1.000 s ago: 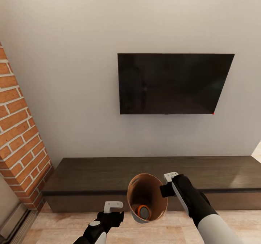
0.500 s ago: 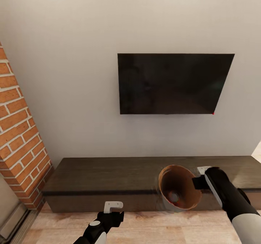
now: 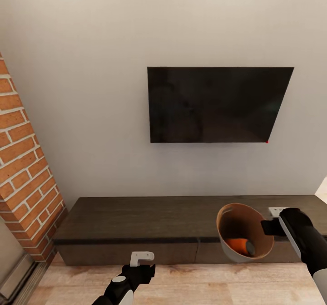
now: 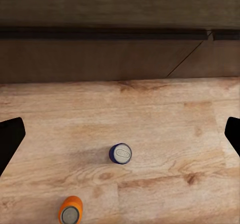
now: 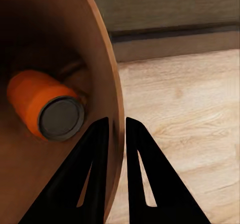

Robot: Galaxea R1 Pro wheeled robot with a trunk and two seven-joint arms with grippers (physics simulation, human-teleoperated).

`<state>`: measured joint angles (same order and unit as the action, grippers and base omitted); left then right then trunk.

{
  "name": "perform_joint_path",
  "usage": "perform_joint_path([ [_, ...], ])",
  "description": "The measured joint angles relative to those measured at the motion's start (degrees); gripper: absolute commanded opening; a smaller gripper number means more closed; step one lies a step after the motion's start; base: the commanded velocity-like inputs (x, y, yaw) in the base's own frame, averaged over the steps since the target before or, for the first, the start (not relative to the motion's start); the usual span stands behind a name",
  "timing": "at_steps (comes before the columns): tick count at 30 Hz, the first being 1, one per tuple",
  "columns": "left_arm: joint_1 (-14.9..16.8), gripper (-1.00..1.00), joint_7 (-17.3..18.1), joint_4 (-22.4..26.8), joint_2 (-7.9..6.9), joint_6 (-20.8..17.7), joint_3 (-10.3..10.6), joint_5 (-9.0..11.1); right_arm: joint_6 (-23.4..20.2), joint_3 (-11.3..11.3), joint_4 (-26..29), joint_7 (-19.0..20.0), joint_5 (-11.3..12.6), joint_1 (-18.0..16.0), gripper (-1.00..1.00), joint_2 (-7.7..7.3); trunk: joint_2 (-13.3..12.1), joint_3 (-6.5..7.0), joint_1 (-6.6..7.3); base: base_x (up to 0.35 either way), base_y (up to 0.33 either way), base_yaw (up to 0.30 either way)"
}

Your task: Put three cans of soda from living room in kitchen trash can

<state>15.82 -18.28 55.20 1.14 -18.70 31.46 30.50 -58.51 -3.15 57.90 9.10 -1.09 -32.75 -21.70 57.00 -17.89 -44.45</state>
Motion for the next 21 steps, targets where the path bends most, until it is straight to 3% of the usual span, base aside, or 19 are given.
perform_joint_path([
  [2,0.0,1.0,0.0,0.0,0.0,0.0,0.0,0.0,0.0,0.0,0.0,0.1,0.8,0.0,-1.0,0.0,0.0,0.0,0.0,0.0,0.0,0.0],
  [7,0.0,1.0,0.0,0.0,0.0,0.0,0.0,0.0,0.0,0.0,0.0,-0.1,-0.7,0.0,-1.0,0.0,0.0,0.0,0.0,0.0,0.0,0.0],
  [12,0.0,1.0,0.0,0.0,0.0,0.1,0.0,0.0,-0.1,0.2,0.0,-0.4,0.3,0.0,-1.0,0.23,0.0,0.0,0.0,0.0,0.0,0.0],
  [16,0.0,1.0,0.0,0.0,0.0,0.0,0.0,0.0,-0.1,0.2,0.0,-0.6,-0.6,0.0,-1.0,0.24,0.0,0.0,0.0,0.0,0.0,0.0],
  [21,0.0,1.0,0.0,0.0,0.0,0.0,0.0,0.0,-0.1,0.2,0.0,-0.5,0.0,0.0,-1.0,0.25,0.0,0.0,0.0,0.0,0.0,0.0],
])
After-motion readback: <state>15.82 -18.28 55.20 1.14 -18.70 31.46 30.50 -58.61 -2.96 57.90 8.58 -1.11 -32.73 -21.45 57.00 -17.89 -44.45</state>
